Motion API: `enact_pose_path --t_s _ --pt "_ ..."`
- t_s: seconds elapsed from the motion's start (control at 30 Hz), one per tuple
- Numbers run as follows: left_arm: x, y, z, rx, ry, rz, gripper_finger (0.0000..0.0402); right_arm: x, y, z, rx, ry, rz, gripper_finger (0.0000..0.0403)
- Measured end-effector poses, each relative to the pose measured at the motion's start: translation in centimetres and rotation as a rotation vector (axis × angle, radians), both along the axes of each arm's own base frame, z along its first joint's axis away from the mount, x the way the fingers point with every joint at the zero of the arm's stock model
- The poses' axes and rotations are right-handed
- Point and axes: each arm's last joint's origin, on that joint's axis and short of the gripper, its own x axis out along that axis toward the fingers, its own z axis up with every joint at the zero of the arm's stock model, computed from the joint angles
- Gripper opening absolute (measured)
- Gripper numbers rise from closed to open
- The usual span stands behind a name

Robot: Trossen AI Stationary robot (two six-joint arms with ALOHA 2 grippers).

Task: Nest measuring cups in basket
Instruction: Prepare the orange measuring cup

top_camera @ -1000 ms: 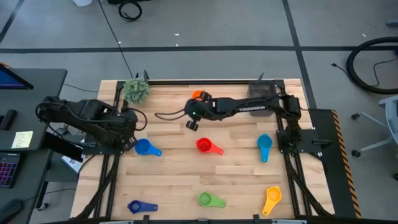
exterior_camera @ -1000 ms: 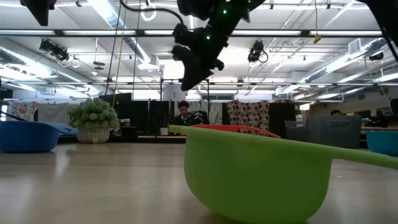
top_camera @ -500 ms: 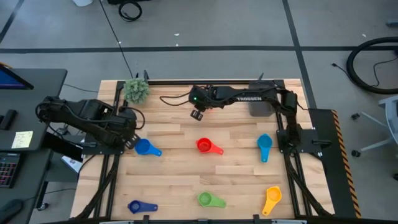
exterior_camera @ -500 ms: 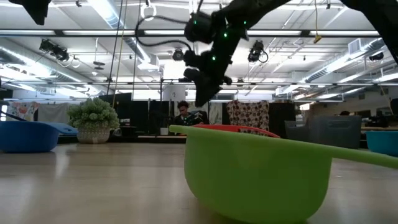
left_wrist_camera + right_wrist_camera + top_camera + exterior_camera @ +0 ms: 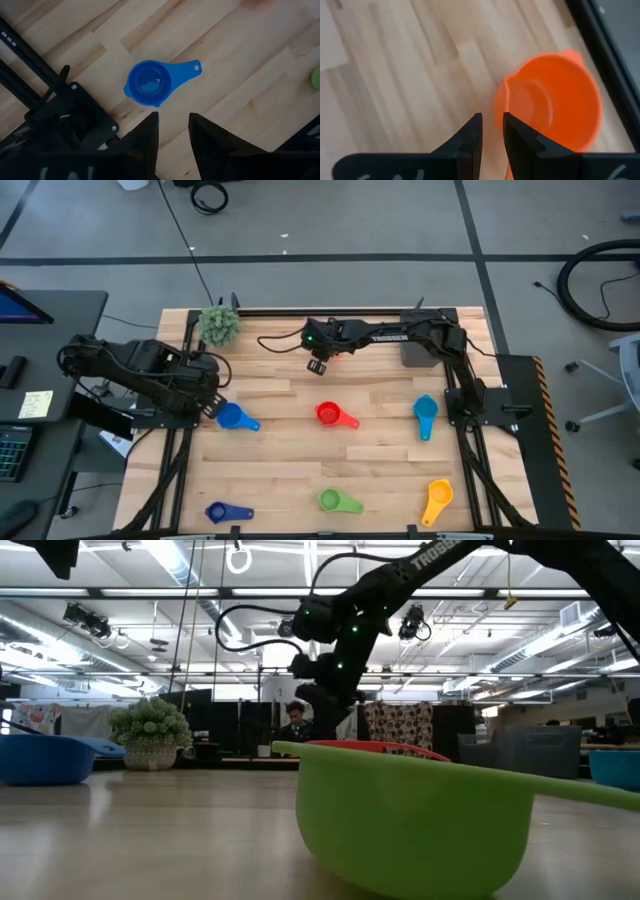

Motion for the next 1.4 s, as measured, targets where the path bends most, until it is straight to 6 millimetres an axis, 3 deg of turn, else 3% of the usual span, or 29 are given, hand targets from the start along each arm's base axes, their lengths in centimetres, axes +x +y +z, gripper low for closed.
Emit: enact_pose_path --t_s 0.47,0.7,0.9,1.23,1.4 --pt "0.0 0.0 0.0 0.001 0.001 -0.004 0.0112 0.5 -0.6 -1.3 -0.025 0.009 0.037 0.0080" --pt "0.0 0.0 0.0 0.001 0.001 -0.004 0.0112 1.7 1.0 1.4 -0.064 -0.015 0.122 0.0079" --pt "0.0 0.0 0.0 0.001 0.001 -0.004 0.0112 1.7 1.3 3.7 -0.079 0.022 0.040 0.0079" --pt "0.0 0.0 0.0 0.001 0.000 -0.004 0.0112 -0.5 -1.3 2.9 0.011 0.120 -0.116 0.0080" --pt "0.0 0.0 0.0 -0.001 0.000 0.004 0.0112 -0.7 -2.2 2.9 0.128 0.078 -0.079 0.0080"
